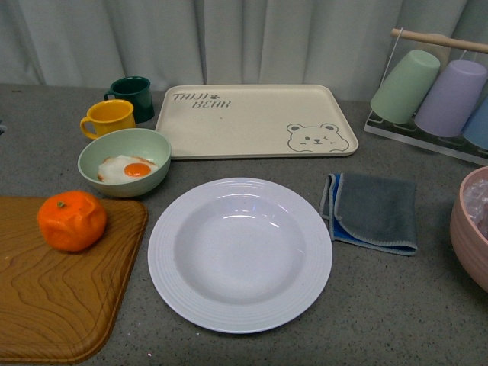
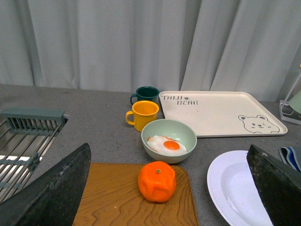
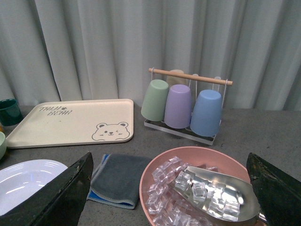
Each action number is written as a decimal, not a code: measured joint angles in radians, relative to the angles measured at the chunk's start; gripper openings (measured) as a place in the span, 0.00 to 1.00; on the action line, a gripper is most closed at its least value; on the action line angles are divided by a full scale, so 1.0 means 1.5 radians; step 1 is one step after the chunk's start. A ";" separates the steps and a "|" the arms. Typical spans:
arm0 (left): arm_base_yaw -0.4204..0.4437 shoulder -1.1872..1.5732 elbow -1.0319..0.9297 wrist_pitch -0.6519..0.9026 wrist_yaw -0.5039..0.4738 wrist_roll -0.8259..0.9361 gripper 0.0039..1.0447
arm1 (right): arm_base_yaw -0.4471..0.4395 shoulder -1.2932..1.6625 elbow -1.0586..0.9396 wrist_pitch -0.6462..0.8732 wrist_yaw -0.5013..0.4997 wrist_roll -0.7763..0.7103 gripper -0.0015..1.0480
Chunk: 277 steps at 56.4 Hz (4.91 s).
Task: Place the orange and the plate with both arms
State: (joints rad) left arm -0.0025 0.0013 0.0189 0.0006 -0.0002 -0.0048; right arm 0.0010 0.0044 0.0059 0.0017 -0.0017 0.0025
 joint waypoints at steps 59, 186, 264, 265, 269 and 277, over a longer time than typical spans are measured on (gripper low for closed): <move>-0.043 0.076 0.037 -0.095 -0.116 -0.068 0.94 | 0.000 0.000 0.000 0.000 0.000 0.000 0.91; -0.310 1.216 0.468 0.261 -0.090 -0.178 0.49 | 0.000 -0.001 0.000 0.000 0.000 0.000 0.91; -0.297 1.266 0.302 0.776 -0.277 -0.034 0.56 | 0.000 -0.001 0.000 0.000 0.000 0.000 0.91; -0.288 1.256 0.287 0.803 -0.274 -0.030 0.52 | 0.000 -0.001 0.000 0.000 0.001 0.000 0.91; -0.263 1.211 0.245 0.873 -0.261 -0.023 0.41 | 0.000 -0.001 0.000 0.000 0.000 0.000 0.91; -0.215 1.116 0.158 0.924 -0.201 -0.012 0.16 | 0.000 -0.001 0.000 0.000 -0.001 0.000 0.91</move>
State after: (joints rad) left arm -0.3248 1.6756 0.2558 1.3872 -0.3019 -0.0223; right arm 0.0010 0.0036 0.0059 0.0017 -0.0025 0.0025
